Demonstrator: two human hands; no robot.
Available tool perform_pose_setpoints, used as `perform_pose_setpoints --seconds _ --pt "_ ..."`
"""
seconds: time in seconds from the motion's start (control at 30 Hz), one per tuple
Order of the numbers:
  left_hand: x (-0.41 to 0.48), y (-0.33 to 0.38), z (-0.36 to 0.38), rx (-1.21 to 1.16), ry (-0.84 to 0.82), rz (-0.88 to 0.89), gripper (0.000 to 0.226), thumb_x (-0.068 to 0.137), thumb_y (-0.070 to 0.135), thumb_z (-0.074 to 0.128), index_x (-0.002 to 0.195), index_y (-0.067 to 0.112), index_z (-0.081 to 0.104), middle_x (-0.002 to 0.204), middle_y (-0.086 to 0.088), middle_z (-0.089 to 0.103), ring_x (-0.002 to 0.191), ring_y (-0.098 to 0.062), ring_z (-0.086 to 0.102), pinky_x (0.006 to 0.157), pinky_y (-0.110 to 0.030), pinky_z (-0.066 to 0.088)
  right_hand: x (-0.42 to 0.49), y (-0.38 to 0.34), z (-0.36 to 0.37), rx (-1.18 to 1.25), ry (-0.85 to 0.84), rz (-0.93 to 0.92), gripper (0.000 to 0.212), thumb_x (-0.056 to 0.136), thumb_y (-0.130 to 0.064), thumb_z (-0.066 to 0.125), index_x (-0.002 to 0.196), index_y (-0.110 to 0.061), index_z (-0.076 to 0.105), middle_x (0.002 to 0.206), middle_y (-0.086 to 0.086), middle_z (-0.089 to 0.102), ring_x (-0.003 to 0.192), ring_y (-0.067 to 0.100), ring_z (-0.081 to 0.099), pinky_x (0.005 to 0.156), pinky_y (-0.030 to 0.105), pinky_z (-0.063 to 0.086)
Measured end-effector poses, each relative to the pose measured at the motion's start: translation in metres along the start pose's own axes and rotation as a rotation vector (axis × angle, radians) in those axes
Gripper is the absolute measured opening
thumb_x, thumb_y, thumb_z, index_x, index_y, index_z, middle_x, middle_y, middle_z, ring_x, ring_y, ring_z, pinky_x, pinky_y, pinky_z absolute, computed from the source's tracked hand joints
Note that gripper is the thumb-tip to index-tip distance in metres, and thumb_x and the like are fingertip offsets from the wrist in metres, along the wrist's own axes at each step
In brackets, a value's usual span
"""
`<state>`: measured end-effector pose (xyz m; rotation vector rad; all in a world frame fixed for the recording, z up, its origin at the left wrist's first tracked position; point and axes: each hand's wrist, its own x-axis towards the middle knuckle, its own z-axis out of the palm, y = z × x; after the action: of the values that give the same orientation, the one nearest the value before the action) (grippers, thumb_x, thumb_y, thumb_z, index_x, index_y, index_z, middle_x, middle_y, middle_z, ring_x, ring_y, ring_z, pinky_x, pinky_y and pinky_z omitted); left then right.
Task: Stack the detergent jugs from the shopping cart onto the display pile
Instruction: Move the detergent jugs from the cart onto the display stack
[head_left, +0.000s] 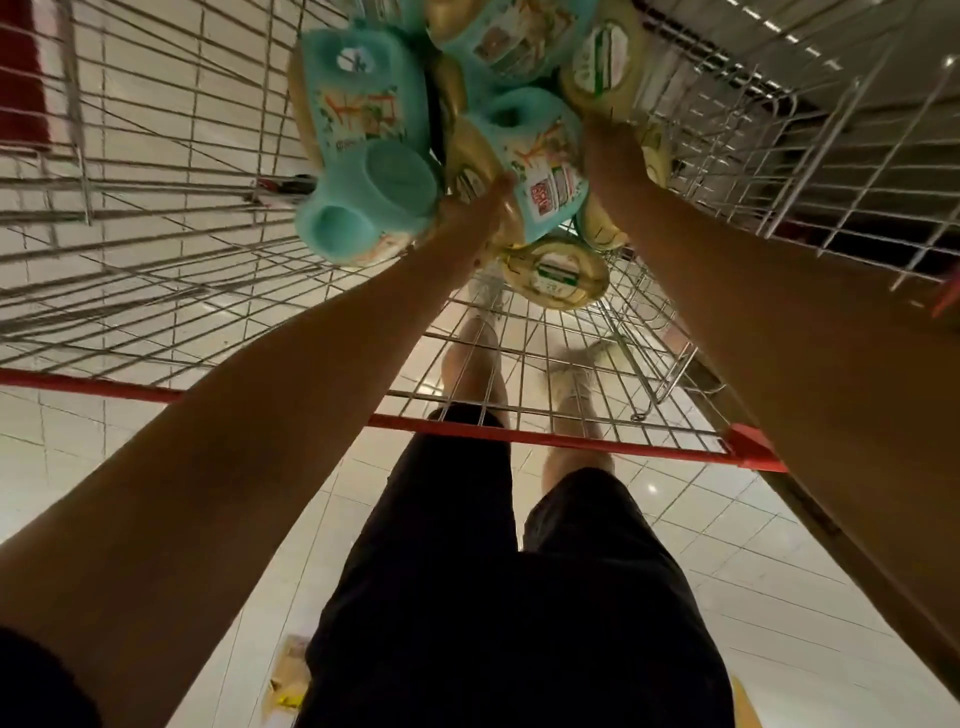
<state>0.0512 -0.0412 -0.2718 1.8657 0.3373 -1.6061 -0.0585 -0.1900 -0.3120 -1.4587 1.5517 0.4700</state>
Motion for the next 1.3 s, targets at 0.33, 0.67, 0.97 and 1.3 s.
perform_pose_setpoints --seconds 0.33,0.67,0.97,1.3 --pt "0.028 -0.002 0.023 -0.151 0.138 -0.093 0.106 0.087 0.047 0.083 0.161 0.01 0.018 0.152 -0.013 0.047 0.138 -0.036 0.052 0.113 -0.053 0.05 0.018 -0.004 0.024 0.073 0.041 0.135 0.056 0.113 -0.049 0.03 0.15 -0.012 0.051 0.152 0.019 0.053 0.142 0.036 0.048 0.122 0.044 0.033" --pt "-0.037 0.002 -0.001 -0.015 0.173 0.131 0.099 0.074 0.046 0.091 0.148 0.013 0.035 0.139 -0.008 0.06 0.124 -0.03 0.064 0.105 -0.054 0.055 -0.04 0.002 -0.028 0.2 -0.013 0.086 0.057 0.112 -0.047 0.037 0.134 -0.002 0.064 0.131 0.018 0.068 0.112 0.031 0.064 0.087 0.033 0.048" --pt "-0.176 0.087 -0.045 0.365 -0.202 0.334 0.081 0.078 0.036 0.091 0.145 0.014 0.051 0.129 -0.004 0.074 0.108 -0.021 0.077 0.093 -0.045 0.063 -0.167 -0.034 -0.135 0.382 -0.267 -0.257 0.045 0.11 -0.058 0.041 0.099 -0.028 0.073 0.095 -0.008 0.077 0.095 0.01 0.076 0.081 0.011 0.054" --pt "-0.307 0.107 0.025 0.515 -0.34 0.51 0.072 0.068 0.07 0.077 0.122 0.024 0.071 0.112 -0.003 0.081 0.103 -0.025 0.079 0.09 -0.041 0.063 -0.31 0.045 -0.206 0.78 -0.414 -0.33 0.091 0.068 -0.091 0.066 0.125 -0.02 0.072 0.115 0.011 0.079 0.107 0.032 0.077 0.081 0.038 0.065"
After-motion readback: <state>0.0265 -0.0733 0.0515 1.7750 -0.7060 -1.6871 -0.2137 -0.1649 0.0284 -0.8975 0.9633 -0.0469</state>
